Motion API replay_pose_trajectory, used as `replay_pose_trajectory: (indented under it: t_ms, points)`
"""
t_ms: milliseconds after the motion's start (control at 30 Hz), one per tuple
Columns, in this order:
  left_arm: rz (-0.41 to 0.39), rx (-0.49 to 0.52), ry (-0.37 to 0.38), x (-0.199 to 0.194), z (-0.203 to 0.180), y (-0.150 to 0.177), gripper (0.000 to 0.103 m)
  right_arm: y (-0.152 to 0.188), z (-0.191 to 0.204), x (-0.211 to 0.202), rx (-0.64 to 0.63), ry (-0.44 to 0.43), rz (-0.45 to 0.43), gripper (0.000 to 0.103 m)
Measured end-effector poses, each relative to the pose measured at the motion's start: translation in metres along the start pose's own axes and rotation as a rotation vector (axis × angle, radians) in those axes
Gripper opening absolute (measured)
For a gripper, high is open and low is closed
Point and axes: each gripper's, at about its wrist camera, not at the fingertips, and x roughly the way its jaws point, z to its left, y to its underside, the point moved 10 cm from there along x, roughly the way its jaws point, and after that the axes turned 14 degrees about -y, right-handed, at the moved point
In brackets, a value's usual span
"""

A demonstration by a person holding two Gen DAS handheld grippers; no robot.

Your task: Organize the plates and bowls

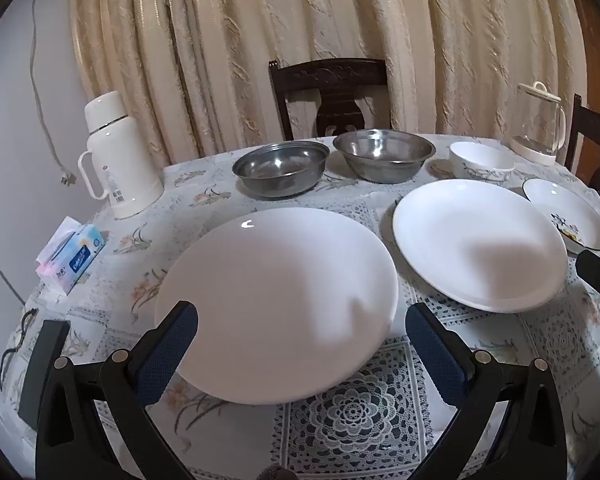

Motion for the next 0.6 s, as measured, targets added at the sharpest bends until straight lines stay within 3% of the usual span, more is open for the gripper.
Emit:
replay_pose_trajectory:
  t_ms: [600]
  points:
    - [-0.004,-0.026,0.012,0.0,-0.01,0.008,0.103,0.001,-0.011,0.007,-0.021,0.089,-0.027,0.103]
